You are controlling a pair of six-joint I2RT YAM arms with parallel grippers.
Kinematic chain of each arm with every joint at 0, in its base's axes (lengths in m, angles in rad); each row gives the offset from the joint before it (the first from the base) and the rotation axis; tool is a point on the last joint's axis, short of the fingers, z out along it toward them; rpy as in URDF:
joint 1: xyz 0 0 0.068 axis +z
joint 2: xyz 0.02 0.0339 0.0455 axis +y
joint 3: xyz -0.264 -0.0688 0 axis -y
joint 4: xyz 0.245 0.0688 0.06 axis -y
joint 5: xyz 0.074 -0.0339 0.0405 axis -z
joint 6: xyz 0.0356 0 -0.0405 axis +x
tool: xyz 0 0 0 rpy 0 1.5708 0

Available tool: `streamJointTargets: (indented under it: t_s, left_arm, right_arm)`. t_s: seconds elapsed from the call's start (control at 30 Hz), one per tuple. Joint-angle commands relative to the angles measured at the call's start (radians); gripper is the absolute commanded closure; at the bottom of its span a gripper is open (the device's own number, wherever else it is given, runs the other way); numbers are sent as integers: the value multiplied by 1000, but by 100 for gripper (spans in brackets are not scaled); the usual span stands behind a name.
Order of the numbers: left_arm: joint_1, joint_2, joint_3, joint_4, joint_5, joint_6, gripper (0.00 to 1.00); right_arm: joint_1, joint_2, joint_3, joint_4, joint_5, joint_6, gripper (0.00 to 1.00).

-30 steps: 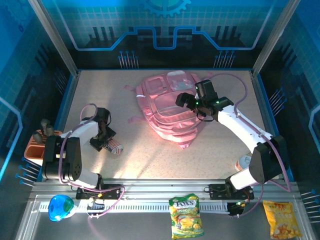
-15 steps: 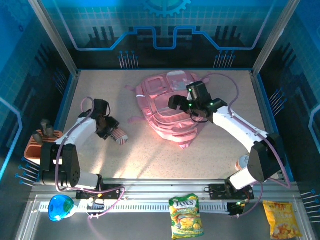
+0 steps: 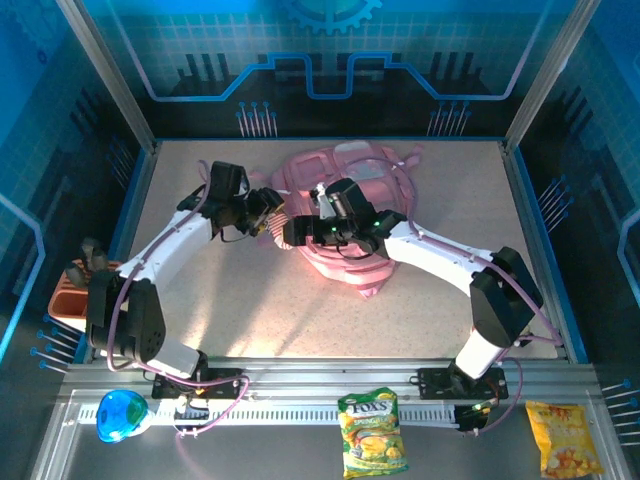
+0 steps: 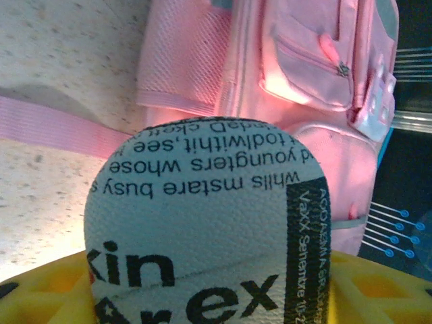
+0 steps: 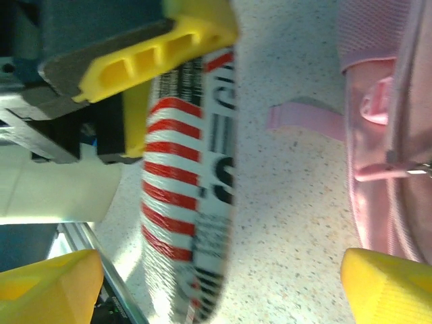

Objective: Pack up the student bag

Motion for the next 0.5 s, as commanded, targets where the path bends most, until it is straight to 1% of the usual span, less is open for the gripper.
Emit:
streamJointTargets:
  t_s: [0.0,0.17,0.27,0.4,0.47]
  left_arm:
    - [-15,17,39,47,58,-42,51]
    - [-20,24,38,75,78,-65,51]
    - [-20,19,33,83,86,-77,50]
    - [-19,19,33,91,97,-88,46]
    - [-18,17,35,91,99,-85,41]
  right_arm:
    - [4,20,19,79,-28,27,12]
    - [5,57,47,95,-43,44,21]
    - [5,73,60,113,-49,51,30]
    - [1,93,84,110,-27,68,49]
    - [-4,96,91,99,-14,71,57]
